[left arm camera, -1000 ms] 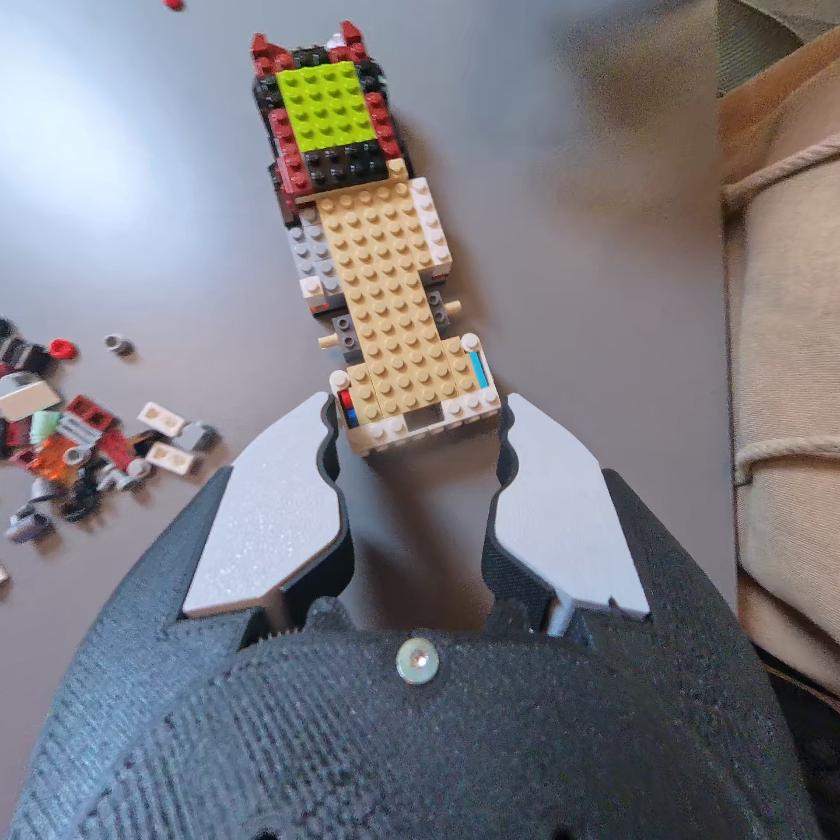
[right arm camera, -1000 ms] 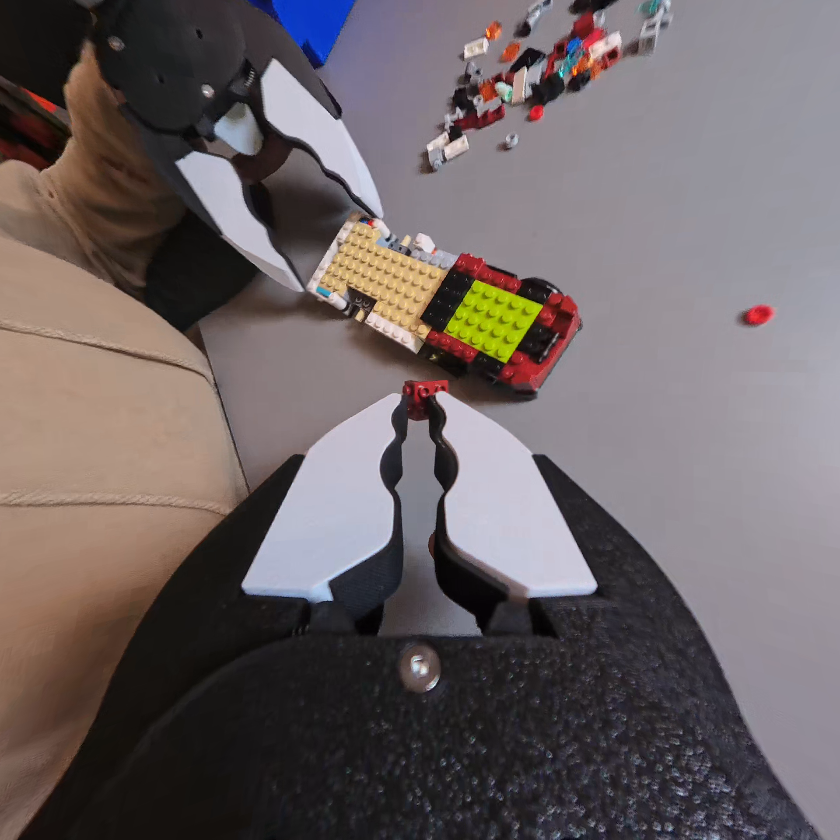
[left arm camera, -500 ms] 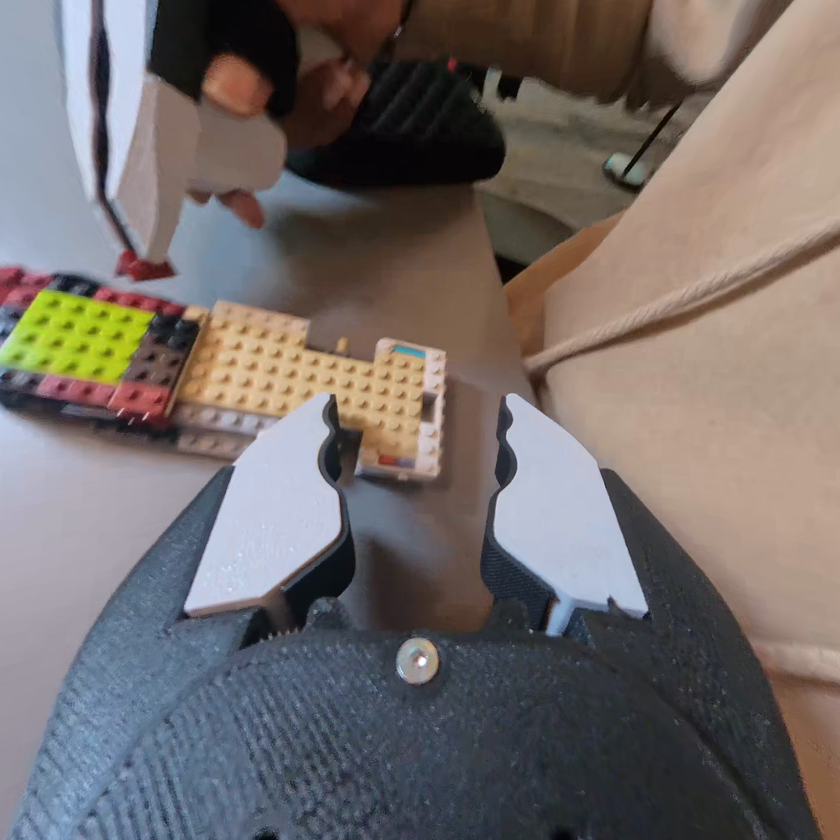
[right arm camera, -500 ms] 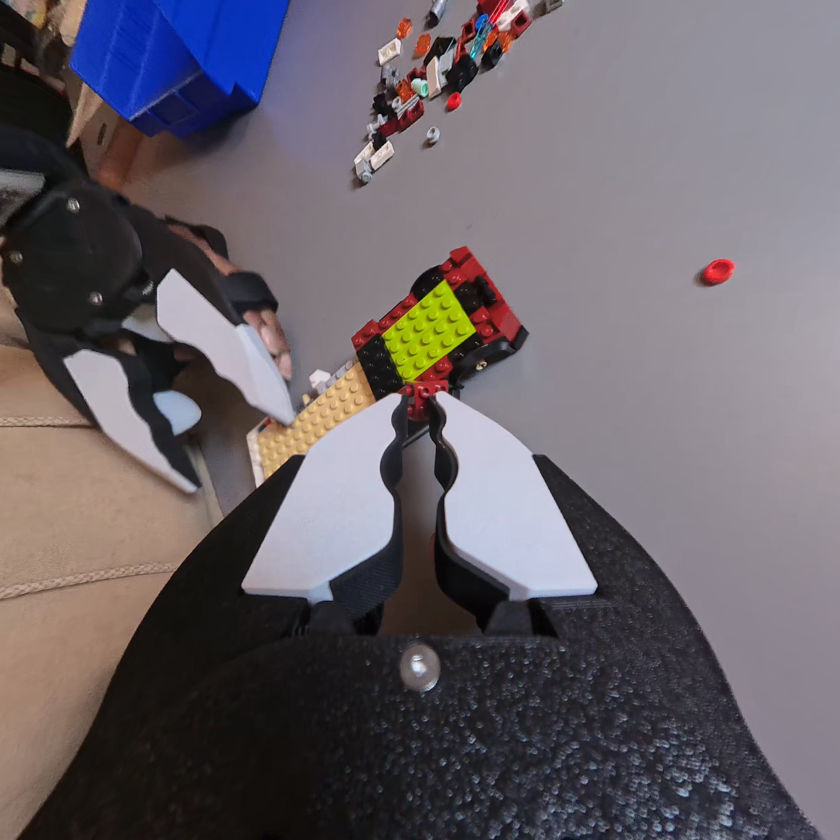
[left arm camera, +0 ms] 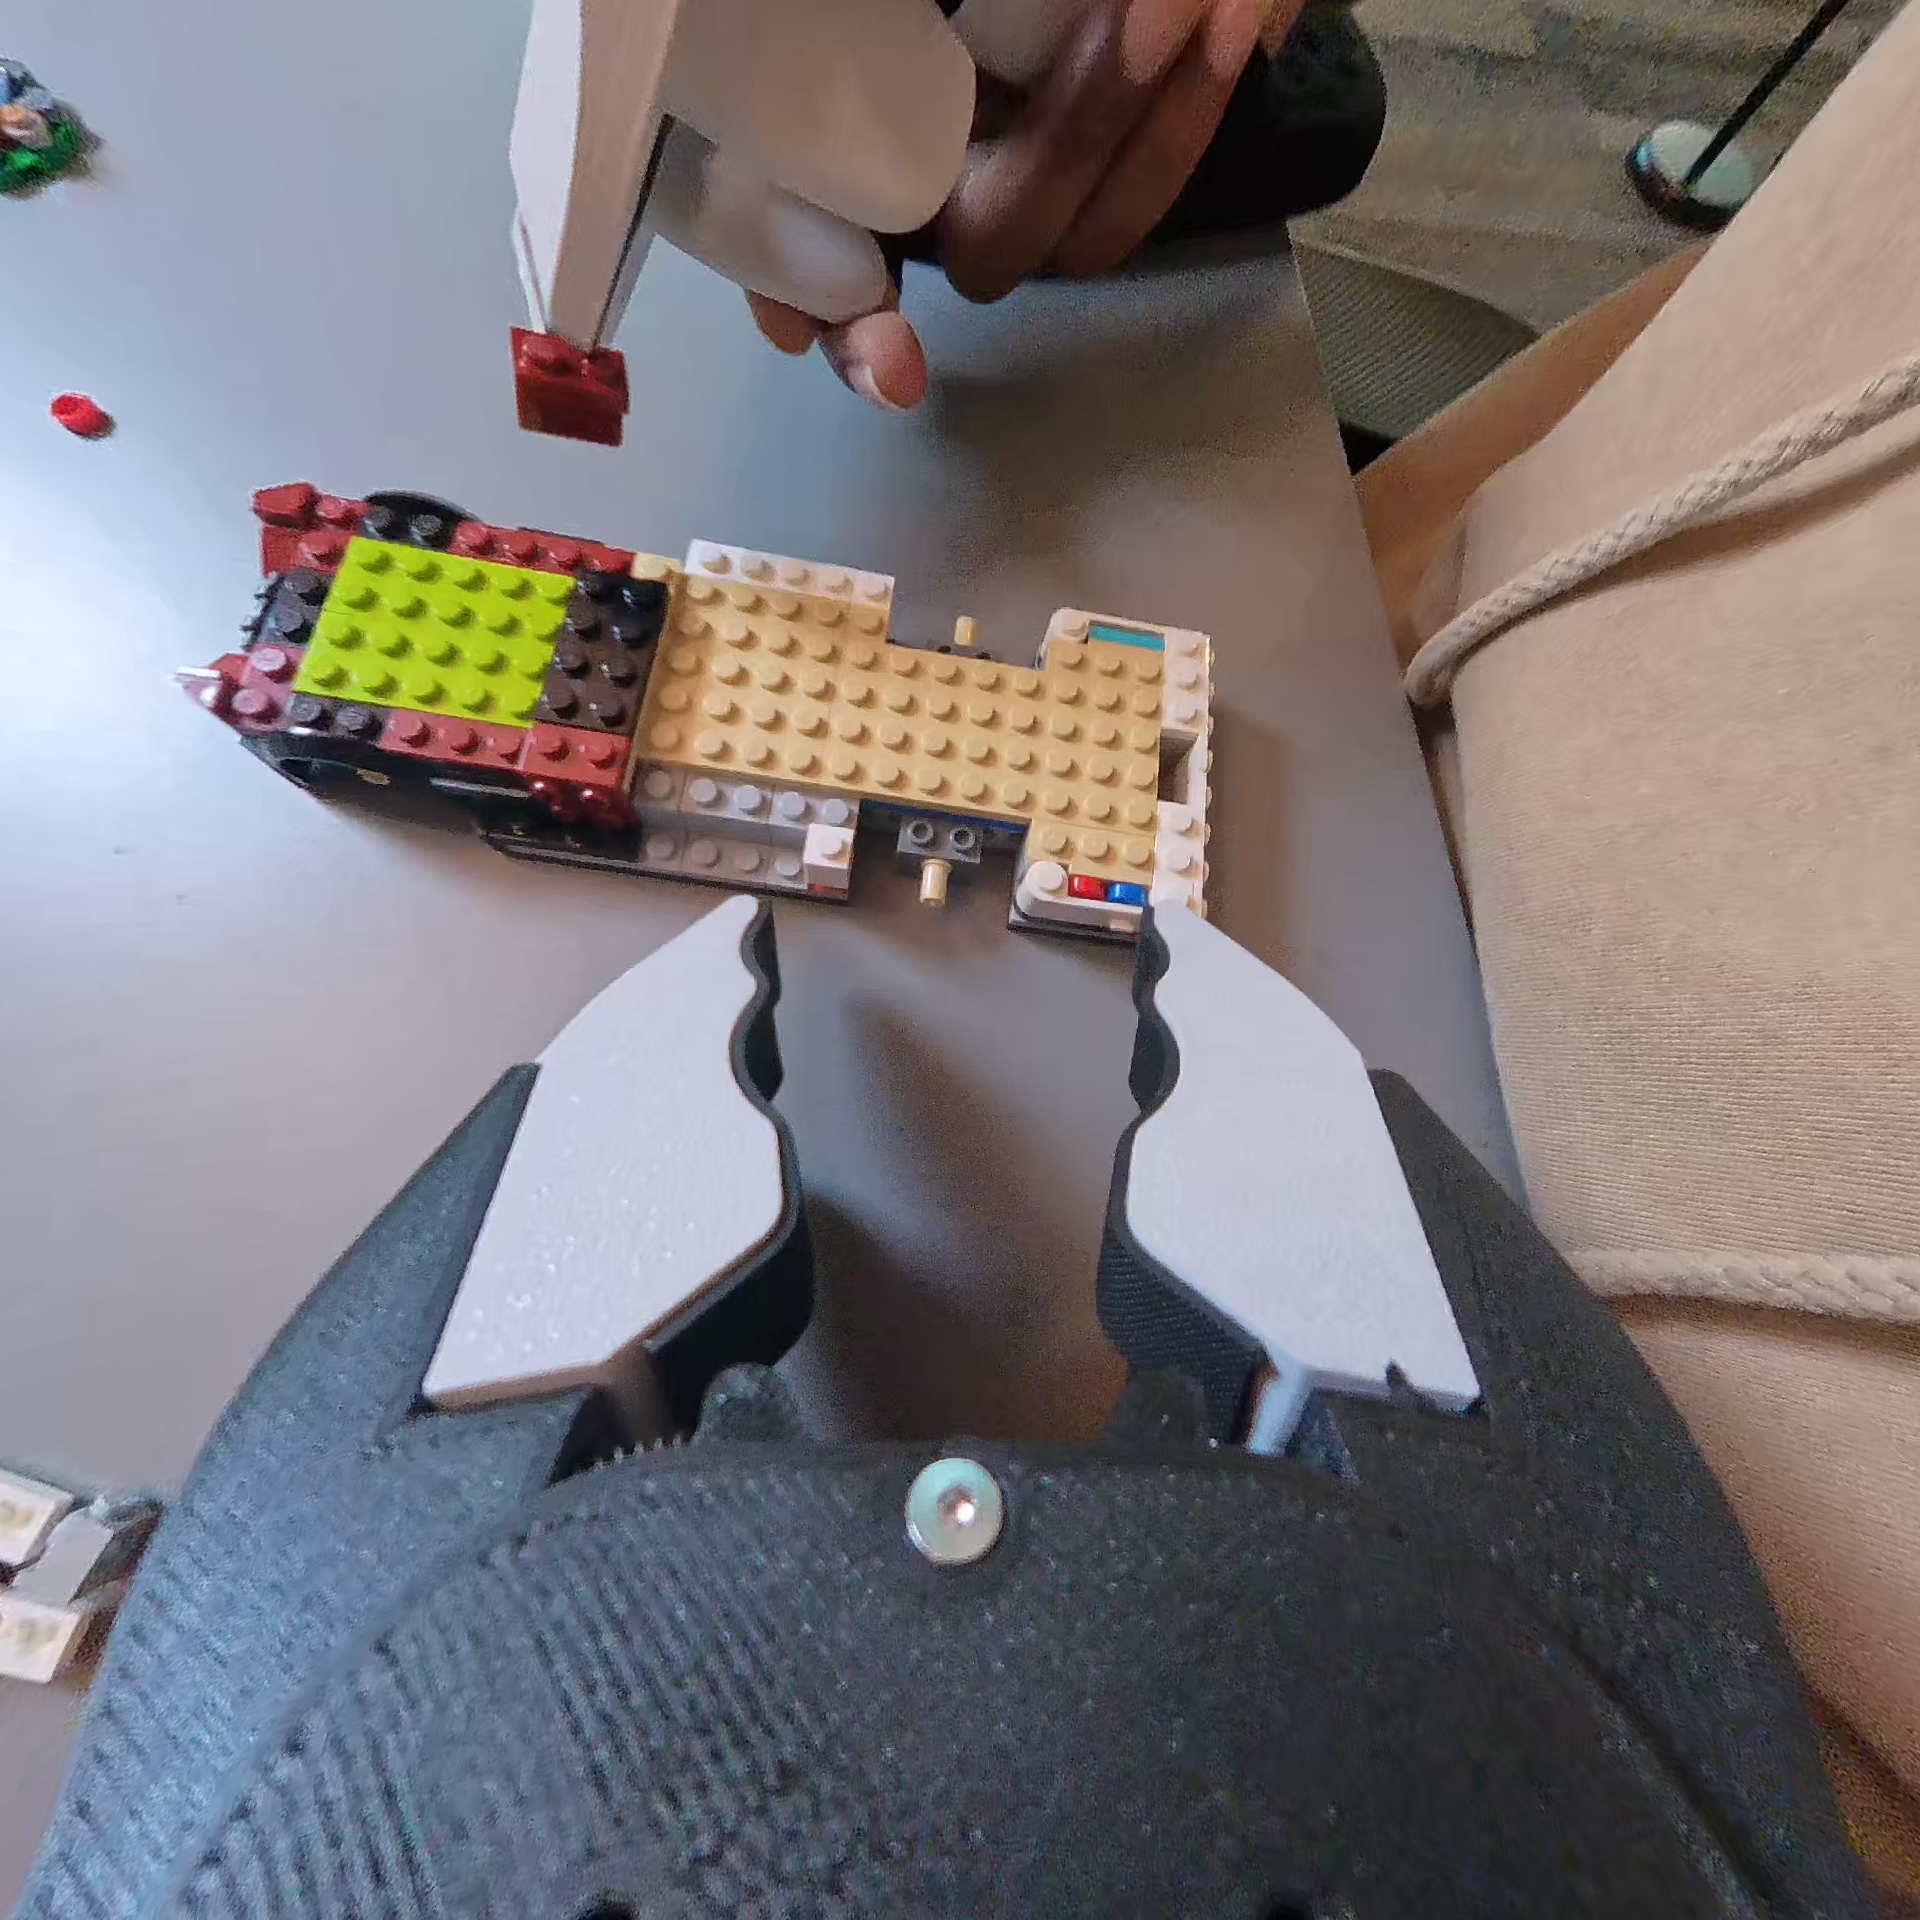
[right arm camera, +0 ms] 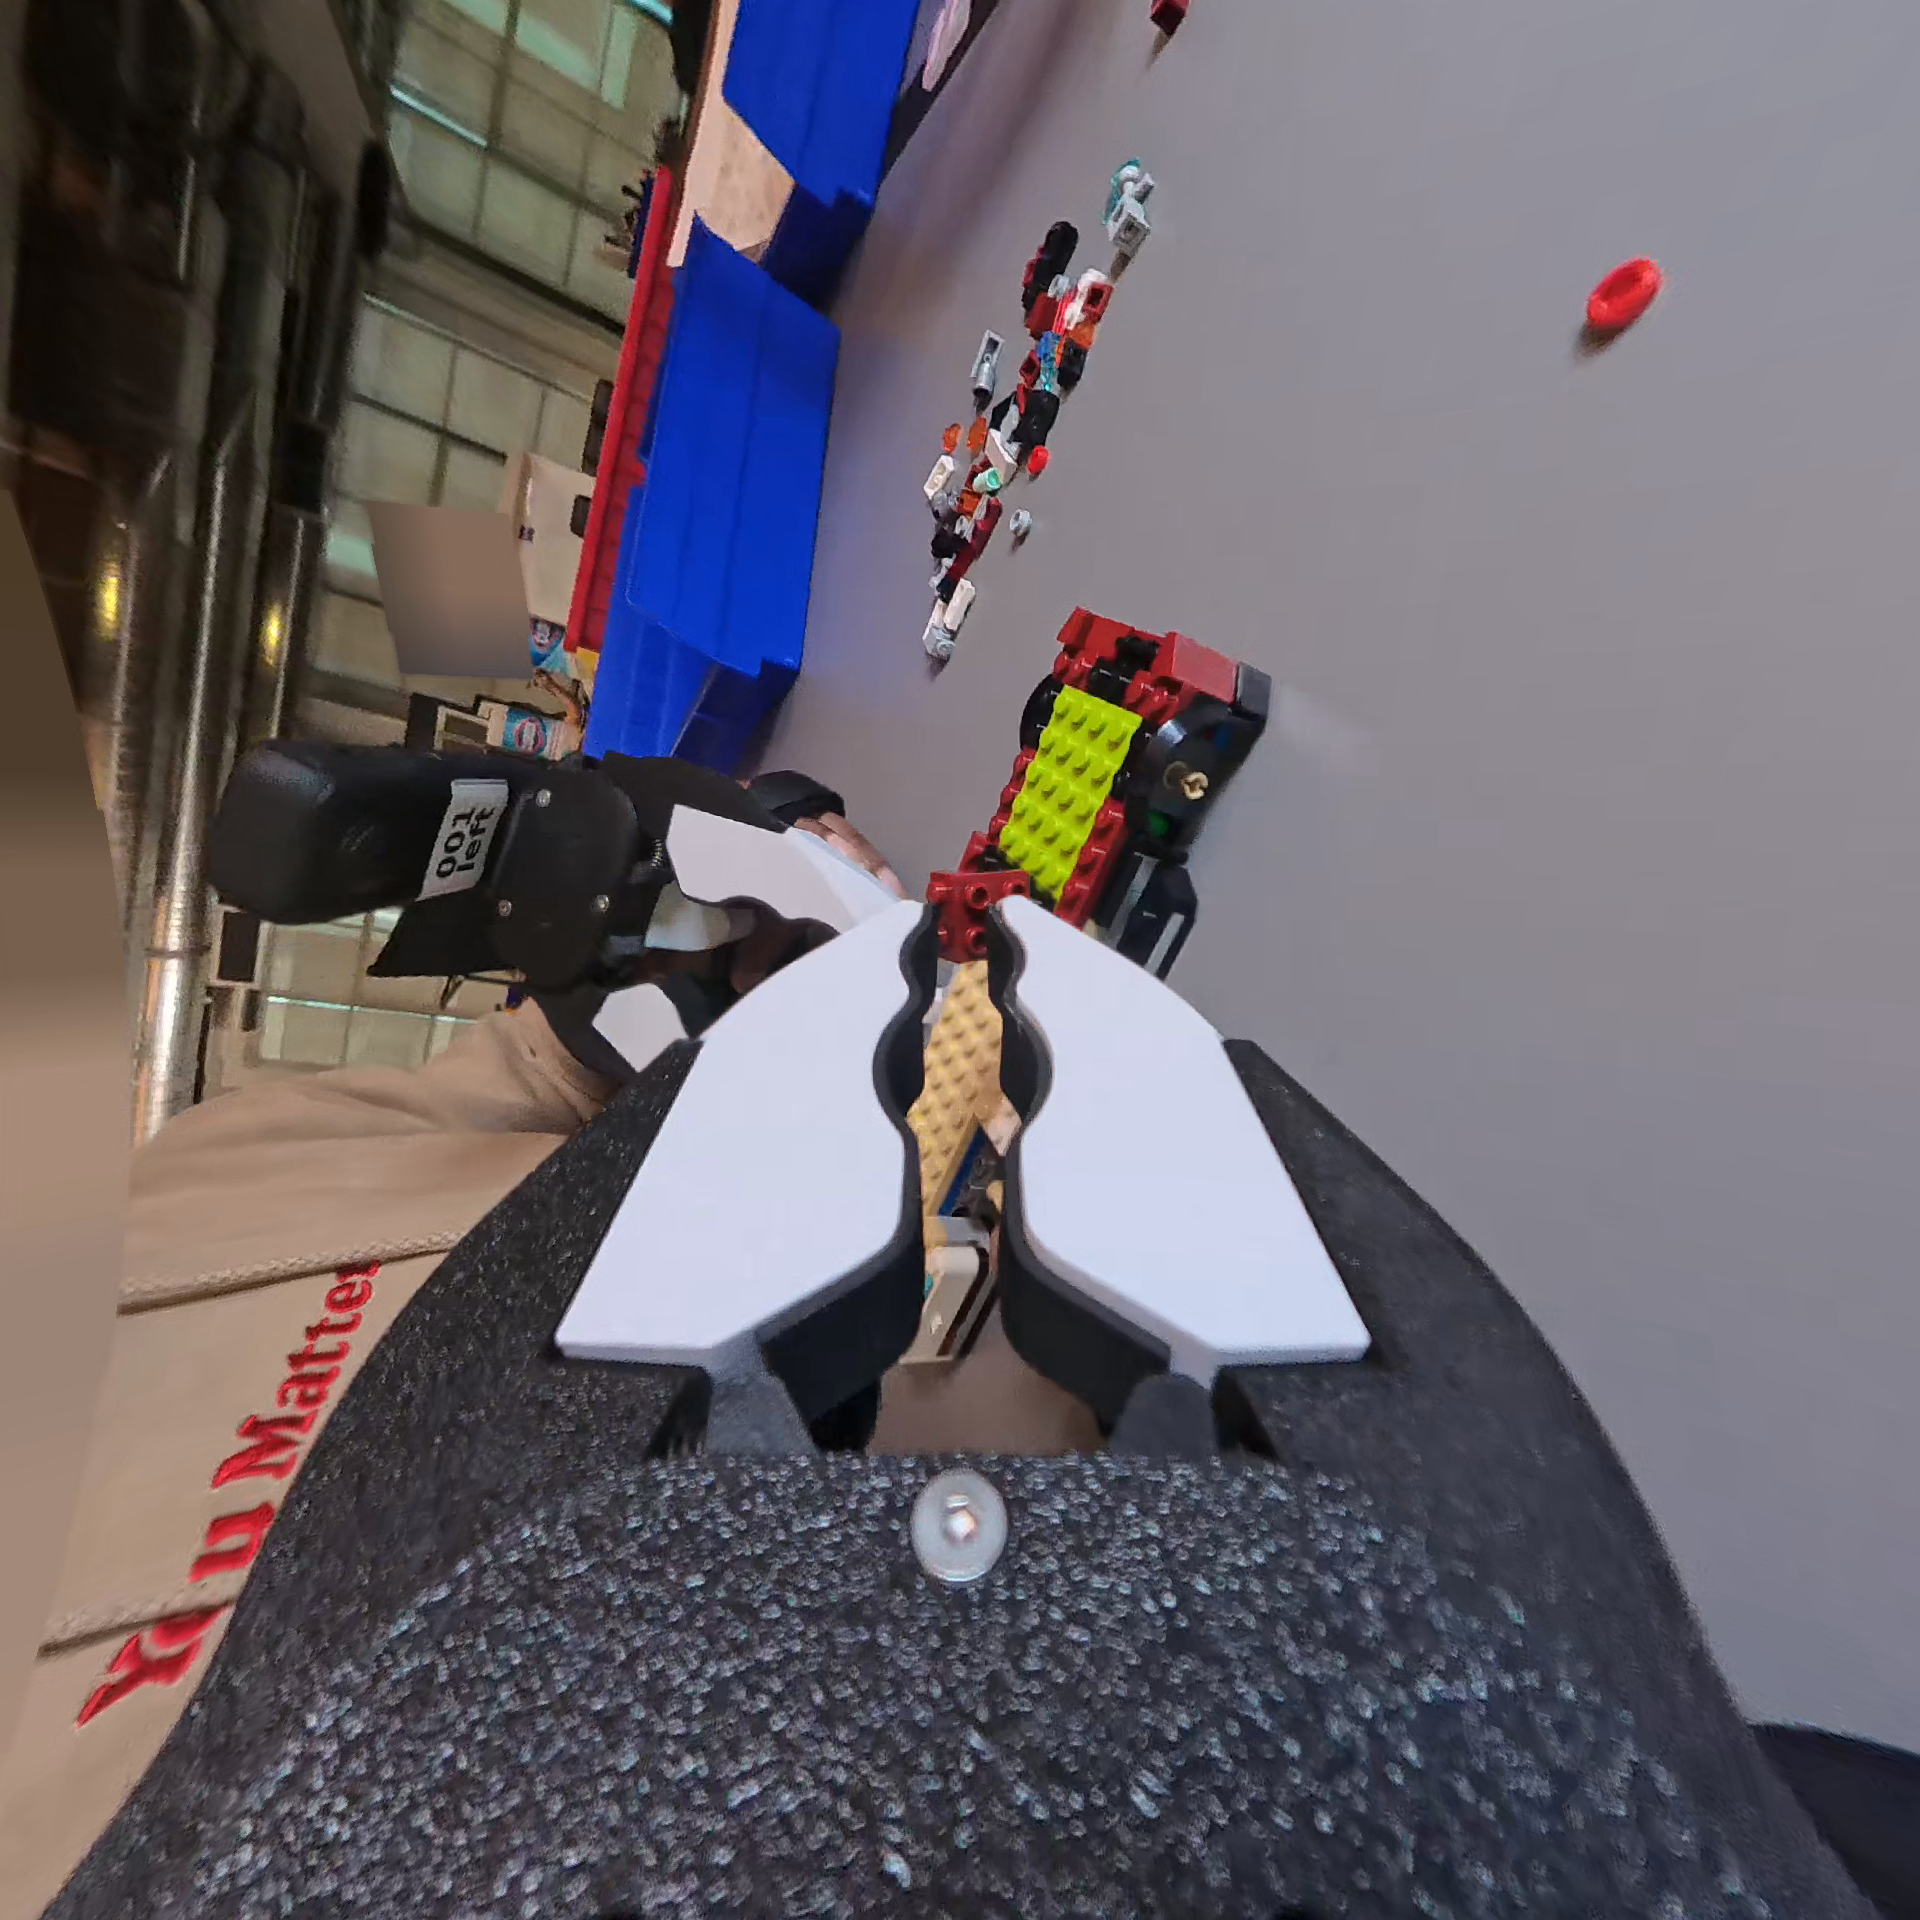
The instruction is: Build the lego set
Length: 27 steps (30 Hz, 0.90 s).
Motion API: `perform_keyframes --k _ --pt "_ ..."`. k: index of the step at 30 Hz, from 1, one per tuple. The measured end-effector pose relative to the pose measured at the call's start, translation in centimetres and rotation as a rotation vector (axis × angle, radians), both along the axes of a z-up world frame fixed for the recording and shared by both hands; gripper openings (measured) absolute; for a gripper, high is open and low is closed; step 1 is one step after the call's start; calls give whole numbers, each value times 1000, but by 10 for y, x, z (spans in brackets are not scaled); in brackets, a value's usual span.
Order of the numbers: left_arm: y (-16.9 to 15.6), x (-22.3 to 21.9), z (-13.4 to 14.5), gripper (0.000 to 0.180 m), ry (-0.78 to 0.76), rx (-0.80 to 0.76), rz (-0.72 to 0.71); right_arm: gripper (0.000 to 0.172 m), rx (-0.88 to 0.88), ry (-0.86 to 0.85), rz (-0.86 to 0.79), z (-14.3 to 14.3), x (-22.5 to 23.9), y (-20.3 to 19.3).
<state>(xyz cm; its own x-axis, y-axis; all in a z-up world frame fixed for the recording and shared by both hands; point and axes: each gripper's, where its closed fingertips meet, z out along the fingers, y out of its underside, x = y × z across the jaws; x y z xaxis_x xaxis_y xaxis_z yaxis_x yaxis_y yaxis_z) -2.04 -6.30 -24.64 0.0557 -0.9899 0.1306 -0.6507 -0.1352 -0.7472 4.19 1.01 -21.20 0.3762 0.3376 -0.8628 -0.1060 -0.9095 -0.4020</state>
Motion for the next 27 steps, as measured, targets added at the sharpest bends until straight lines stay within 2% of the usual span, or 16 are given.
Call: perform_keyframes --k 5,12,16,22,27 --pt "-8 13 -10 55 34 56 -35 9 -24 -42 -57 -15 -2 -3" --pt "-13 23 -5 58 -31 68 -44 8 -42 -105 -27 -23 1 2" --pt "0 17 1 57 -56 76 -1 8 -52 -125 -2 -25 -2 4" --pt "41 6 8 56 -58 103 105 12 -59 -177 66 -28 -4 3" --pt "56 13 -1 47 -18 123 83 12 -45 -232 147 -29 -5 4"
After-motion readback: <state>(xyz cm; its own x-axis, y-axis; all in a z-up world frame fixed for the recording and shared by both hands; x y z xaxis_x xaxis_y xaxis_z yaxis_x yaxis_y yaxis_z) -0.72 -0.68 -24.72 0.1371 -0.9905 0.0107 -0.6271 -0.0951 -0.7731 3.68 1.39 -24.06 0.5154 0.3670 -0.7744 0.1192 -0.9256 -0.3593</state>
